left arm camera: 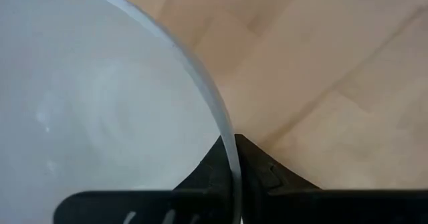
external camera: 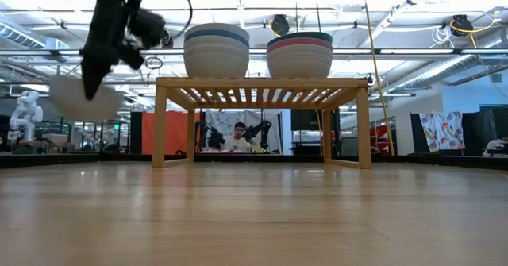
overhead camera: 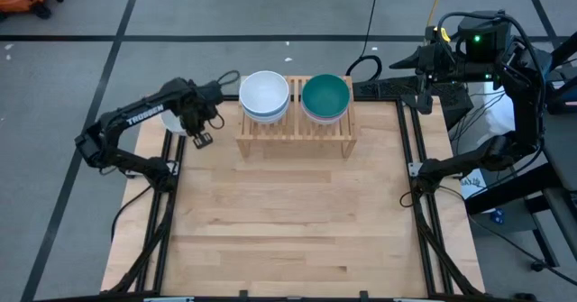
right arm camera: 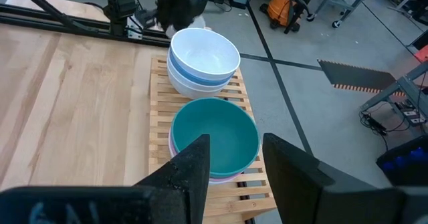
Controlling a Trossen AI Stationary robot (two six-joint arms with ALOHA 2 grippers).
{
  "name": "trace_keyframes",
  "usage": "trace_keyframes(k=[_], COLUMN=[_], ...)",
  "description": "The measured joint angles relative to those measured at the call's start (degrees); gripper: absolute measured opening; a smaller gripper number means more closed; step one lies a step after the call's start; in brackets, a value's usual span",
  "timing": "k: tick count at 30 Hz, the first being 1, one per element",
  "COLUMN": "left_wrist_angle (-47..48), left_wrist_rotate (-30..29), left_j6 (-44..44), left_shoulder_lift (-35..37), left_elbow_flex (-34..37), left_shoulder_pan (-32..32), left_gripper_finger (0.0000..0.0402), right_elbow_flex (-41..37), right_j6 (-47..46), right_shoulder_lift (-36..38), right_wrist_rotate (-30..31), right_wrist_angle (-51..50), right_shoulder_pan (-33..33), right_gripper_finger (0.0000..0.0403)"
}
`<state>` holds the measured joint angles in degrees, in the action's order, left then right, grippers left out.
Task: Place and stack bowls onto a shelf
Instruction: Stack the white bowl on top of the green bowl on the shelf
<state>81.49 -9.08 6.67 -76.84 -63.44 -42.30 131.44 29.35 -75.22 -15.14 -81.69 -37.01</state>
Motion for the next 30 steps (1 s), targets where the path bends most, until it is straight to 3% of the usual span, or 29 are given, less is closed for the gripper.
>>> trace_keyframes(k=[7, 11, 17, 22, 30], left_wrist_angle=[8.86, 8.46, 8.5, 8.24, 5.72], left_wrist_rotate=[0.45, 5.17, 7.56, 7.5, 10.98], left_j6=[-4.6, -6.02, -1.78, -4.27, -5.28], left_shoulder_lift=[0.04, 0.04, 0.01, 0.03, -4.55], left_elbow_flex=[-21.0, -33.96, -48.5, -54.82, -55.02], left_shoulder_pan=[0.37, 2.48, 11.22, 20.82, 36.13], left_gripper_finger=[0.0005, 0.0004, 0.0004, 0.0004, 0.0004], right_elbow_flex=[0.0, -0.02, 0.0, 0.0, 0.0], right_j6=[0.27, 0.28, 0.28, -0.14, -2.29], right_shoulder_lift=[0.28, 0.28, 0.28, 0.28, 0.07], right_wrist_rotate=[0.08, 0.11, 0.13, 0.07, -1.79], right_wrist_angle=[0.09, 0.44, 0.44, 0.44, 0.26], right_shoulder_pan=[-0.02, -0.02, -0.02, -0.01, -0.02], right_gripper_finger=[0.0134, 0.0134, 0.0134, 0.0134, 0.0134])
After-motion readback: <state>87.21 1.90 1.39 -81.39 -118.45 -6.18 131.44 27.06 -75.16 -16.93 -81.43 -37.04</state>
